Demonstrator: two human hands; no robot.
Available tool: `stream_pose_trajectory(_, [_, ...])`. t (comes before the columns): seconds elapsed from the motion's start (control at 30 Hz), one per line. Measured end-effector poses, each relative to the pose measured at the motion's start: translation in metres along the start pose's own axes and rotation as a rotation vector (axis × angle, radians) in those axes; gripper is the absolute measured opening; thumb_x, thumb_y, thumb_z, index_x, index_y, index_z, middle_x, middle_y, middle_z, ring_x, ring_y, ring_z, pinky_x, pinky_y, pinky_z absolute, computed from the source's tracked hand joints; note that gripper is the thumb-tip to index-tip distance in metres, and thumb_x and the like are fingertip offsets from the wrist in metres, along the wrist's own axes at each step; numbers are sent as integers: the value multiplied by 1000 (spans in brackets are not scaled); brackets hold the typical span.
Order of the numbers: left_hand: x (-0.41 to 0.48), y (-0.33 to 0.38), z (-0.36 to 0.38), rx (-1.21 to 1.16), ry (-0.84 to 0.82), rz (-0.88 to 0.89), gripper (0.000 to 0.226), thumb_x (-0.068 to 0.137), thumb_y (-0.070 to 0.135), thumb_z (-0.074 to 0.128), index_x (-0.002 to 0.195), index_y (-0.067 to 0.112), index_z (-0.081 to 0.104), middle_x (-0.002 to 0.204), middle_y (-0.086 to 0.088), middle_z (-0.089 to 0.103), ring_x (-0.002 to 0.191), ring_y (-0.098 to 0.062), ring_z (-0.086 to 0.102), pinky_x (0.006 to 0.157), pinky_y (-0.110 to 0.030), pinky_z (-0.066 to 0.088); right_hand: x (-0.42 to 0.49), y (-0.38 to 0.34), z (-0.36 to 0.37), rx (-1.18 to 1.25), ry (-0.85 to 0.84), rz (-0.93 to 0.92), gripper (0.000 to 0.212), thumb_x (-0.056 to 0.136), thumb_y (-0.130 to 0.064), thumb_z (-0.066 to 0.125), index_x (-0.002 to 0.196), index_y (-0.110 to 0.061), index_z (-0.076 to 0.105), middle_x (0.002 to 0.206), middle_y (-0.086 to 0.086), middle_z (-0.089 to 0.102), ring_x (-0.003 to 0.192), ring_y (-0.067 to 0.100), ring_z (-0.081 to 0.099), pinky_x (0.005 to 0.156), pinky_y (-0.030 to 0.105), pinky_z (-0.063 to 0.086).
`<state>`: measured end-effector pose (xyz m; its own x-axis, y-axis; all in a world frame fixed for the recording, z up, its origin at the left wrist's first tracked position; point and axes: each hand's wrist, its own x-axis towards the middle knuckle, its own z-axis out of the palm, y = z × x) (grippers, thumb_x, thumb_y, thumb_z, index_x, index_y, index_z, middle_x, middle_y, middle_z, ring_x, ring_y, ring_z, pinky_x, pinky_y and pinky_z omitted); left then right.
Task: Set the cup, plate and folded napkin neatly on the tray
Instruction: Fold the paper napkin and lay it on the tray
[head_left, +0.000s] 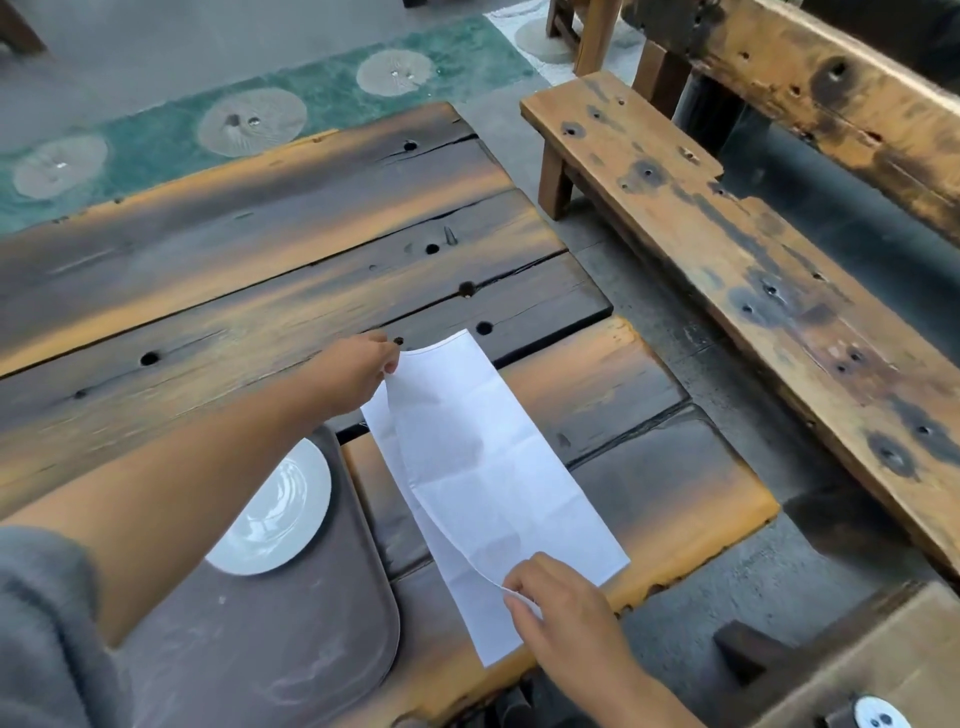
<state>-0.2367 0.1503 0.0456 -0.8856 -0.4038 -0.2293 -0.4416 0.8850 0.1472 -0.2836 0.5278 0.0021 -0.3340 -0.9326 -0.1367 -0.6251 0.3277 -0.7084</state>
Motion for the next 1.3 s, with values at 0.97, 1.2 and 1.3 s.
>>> stream_pose_trajectory(0.97, [-132, 92, 86, -639, 172, -632, 31, 93, 14, 51, 120, 14, 65, 109, -4, 72, 99, -25, 66, 86, -35, 52, 57, 39, -18, 16, -299, 130, 20, 95, -25, 58, 114, -25, 62, 93, -13, 61, 80, 4, 59, 74, 29, 52])
stream_pose_trajectory(1.2, [-195, 163, 130, -892, -37, -927, 22, 91, 15, 47, 105, 18, 64, 94, -3, 72, 80, -23, 70, 78, -41, 58, 64, 68, -48, -249, -173, 254, 28, 95, -28, 58, 122, -18, 57, 104, -7, 59, 84, 11, 58, 70, 32, 47])
stream_pose_trajectory(1.3, [-204, 176, 150, -849, -191, -970, 17, 90, 17, 52, 101, 11, 62, 85, -8, 74, 82, -28, 71, 79, -42, 57, 58, 72, -45, -450, -219, 359, 24, 95, -33, 56, 112, -17, 52, 104, 2, 59, 86, 24, 60, 71, 40, 52])
